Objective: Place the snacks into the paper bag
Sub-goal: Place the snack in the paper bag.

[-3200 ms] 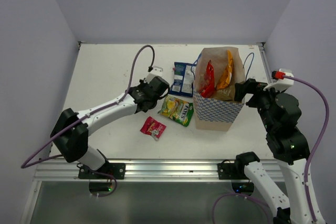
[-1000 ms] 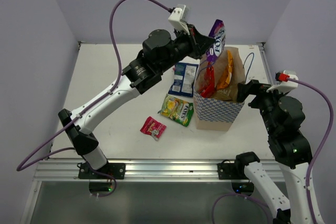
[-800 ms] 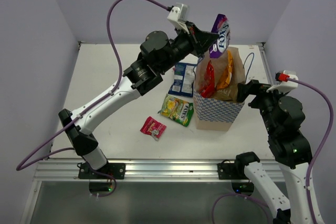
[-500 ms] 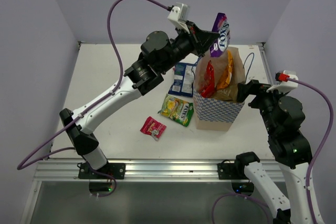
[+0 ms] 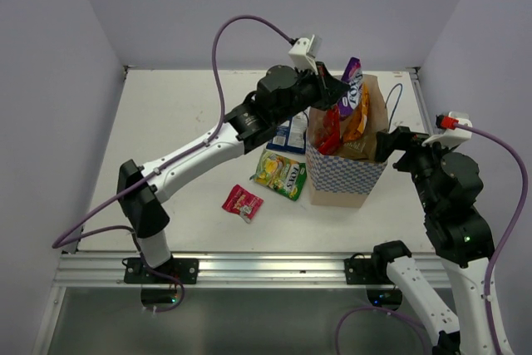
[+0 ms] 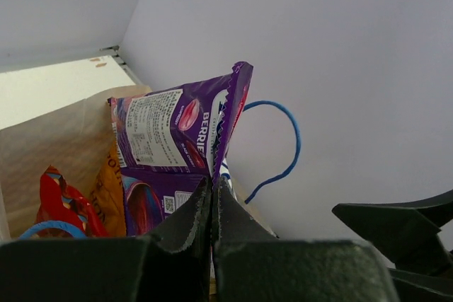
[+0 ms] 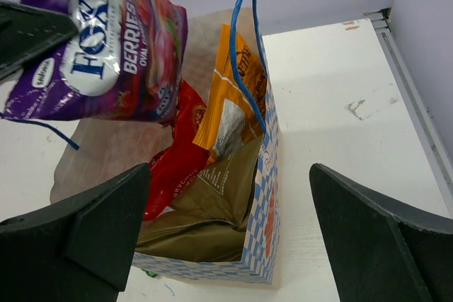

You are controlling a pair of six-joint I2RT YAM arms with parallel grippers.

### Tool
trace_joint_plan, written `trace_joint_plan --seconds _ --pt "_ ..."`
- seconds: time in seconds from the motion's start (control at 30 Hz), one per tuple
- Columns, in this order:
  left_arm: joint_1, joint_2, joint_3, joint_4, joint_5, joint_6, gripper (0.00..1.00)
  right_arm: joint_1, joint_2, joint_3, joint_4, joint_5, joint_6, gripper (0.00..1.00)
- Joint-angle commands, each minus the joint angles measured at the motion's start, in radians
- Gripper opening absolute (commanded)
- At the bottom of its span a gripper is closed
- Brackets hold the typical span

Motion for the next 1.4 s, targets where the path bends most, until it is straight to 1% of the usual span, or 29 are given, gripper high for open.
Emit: trace_joint_plan --seconds 0.0,0.13,0.27,0.43,0.67,0.7,0.73,0.77,0.83,0.87,0.97,1.07,1.13,1.23,1.37 --pt "0.018 0.004 0.006 0.070 0.016 -0.056 0.00 0.006 -0.014 0.007 0.027 0.022 -0.015 0.98" --pt "0.028 0.047 0.011 0.071 0.050 -0.081 0.00 0.004 -0.019 0.006 0.026 0.025 -0.020 0.98" --pt "0.041 0.089 0.020 0.076 0.050 -0.090 0.00 0.004 -0.023 0.003 0.029 0.031 -0.021 0.99" --pt "0.054 0.120 0.023 0.097 0.102 -0.112 0.00 0.006 -0.026 -0.002 0.030 0.034 -0.020 0.98" --pt "0.057 0.144 0.044 0.077 0.102 -0.103 0.00 0.006 -0.025 -0.006 0.035 0.037 -0.021 0.98" --pt "0.059 0.141 0.044 0.068 0.097 -0.099 0.06 0.007 -0.026 -0.008 0.038 0.040 -0.021 0.98" --pt "0.061 0.138 0.043 0.064 0.085 -0.093 0.15 0.009 -0.025 -0.008 0.036 0.042 -0.023 0.99" --pt "0.061 0.135 0.043 0.059 0.077 -0.083 0.33 0.009 -0.025 -0.008 0.036 0.042 -0.023 0.98" --pt "0.061 0.117 0.037 0.051 0.056 -0.067 0.47 0.012 -0.023 -0.008 0.038 0.044 -0.023 0.99" --pt "0.061 0.112 0.037 0.050 0.053 -0.049 0.58 0.012 -0.025 -0.008 0.039 0.044 -0.023 0.99" --pt "0.065 0.089 0.044 0.024 0.037 -0.018 0.76 0.013 -0.022 -0.011 0.040 0.040 -0.023 0.99" --pt "0.067 0.054 0.044 0.008 0.027 0.009 0.84 0.013 -0.022 -0.008 0.040 0.040 -0.023 0.99" --pt "0.065 0.035 0.044 0.004 0.025 0.022 0.86 0.013 -0.020 -0.006 0.040 0.039 -0.021 0.98" --pt "0.065 -0.006 0.046 -0.007 0.028 0.052 0.92 0.013 -0.017 -0.005 0.038 0.037 -0.023 0.99" --pt "0.065 -0.078 0.046 -0.019 0.034 0.120 0.97 0.012 -0.011 -0.002 0.038 0.036 -0.021 0.99"
